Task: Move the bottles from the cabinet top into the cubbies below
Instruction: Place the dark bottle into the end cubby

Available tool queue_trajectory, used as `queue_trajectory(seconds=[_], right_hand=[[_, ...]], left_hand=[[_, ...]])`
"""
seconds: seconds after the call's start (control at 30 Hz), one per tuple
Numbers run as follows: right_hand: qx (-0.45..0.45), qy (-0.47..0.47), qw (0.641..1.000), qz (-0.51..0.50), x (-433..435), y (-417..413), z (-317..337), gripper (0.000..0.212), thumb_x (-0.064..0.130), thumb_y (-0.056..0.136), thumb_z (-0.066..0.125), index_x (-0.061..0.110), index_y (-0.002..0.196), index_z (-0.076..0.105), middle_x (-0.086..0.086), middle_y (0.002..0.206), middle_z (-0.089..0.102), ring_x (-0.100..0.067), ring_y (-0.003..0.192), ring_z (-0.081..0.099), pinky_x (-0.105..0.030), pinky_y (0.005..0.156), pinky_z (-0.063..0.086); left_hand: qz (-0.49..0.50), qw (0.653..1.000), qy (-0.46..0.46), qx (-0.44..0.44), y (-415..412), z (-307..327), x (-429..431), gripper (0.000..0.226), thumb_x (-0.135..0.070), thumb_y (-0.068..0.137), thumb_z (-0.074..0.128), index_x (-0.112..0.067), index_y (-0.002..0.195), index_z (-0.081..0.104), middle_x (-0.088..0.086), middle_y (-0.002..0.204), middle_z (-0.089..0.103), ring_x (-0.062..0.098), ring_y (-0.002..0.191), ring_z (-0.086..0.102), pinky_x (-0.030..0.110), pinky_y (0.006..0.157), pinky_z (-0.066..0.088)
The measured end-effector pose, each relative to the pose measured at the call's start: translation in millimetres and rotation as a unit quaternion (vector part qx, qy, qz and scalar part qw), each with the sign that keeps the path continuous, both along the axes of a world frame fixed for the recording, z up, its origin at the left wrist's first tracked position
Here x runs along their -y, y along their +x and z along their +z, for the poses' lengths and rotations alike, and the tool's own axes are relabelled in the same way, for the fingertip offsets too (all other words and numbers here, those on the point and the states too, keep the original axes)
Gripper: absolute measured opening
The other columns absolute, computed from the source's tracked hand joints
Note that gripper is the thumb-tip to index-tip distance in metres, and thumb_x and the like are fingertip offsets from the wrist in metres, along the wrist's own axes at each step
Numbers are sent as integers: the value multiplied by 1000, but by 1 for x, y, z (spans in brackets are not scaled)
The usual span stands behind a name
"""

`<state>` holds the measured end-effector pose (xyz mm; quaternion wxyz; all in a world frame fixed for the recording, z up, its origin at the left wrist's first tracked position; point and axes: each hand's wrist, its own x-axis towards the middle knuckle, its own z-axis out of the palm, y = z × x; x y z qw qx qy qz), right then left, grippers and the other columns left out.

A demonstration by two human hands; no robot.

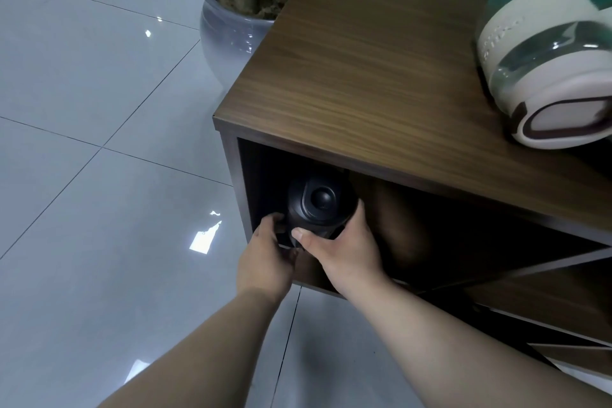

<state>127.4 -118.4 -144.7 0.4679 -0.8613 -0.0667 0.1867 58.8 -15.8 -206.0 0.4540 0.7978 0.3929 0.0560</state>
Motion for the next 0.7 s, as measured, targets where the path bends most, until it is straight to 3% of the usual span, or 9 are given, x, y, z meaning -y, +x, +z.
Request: queue_trajectory(seconds=[0.17, 0.3, 0.4, 0.53, 0.63, 0.7], right_hand=[[-9, -12, 1000, 2, 1, 1, 0, 104, 57, 41, 81, 24, 134, 48, 3, 129, 66, -15, 118, 64, -34, 98, 51], [-37, -66, 997, 21, 7, -2, -3, 93, 48, 46, 90, 22, 125, 47, 1, 129, 63, -18, 119, 61, -37, 98, 51], [-61, -111, 991, 40, 16, -4, -9, 93, 31, 61, 91, 21, 137, 39, -1, 142, 53, -20, 128, 53, -34, 101, 47], [-84, -157, 980, 88, 32, -12, 0, 96, 10, 78, 68, 30, 157, 17, 3, 158, 38, -23, 133, 50, -35, 106, 47], [-69, -171, 976, 119, 46, -21, 23, 81, 8, 83, 54, 32, 156, 27, 2, 158, 37, -24, 133, 50, -37, 108, 46], [-30, -159, 980, 117, 57, -28, 43, 67, 11, 85, 55, 32, 148, 43, 2, 153, 43, -20, 133, 50, -32, 110, 41]], left_hand=[[-15, 1000, 11, 6, -3, 0, 1, 50, -25, 89, 68, -30, 135, 51, -9, 122, 67, 11, 87, 68, 33, 79, 55], [-19, 1000, 19, 13, -7, -1, 0, 54, -23, 86, 68, -32, 136, 52, -11, 131, 62, 16, 106, 66, 31, 83, 52], [-34, 999, 18, 13, -12, 1, 0, 55, -29, 81, 73, -36, 133, 54, -15, 130, 62, 12, 107, 67, 36, 87, 57], [-58, 998, 36, -5, -23, 6, 0, 53, -38, 81, 72, -37, 131, 56, -16, 125, 61, 11, 104, 68, 38, 85, 60], [-70, 995, 33, -68, -33, 21, 2, 43, -28, 81, 69, -29, 123, 58, -7, 123, 59, 20, 104, 67, 38, 87, 58], [-113, 985, 32, -128, -39, 38, 6, 45, -35, 82, 65, -24, 125, 57, 0, 125, 63, 26, 109, 67, 41, 92, 57]])
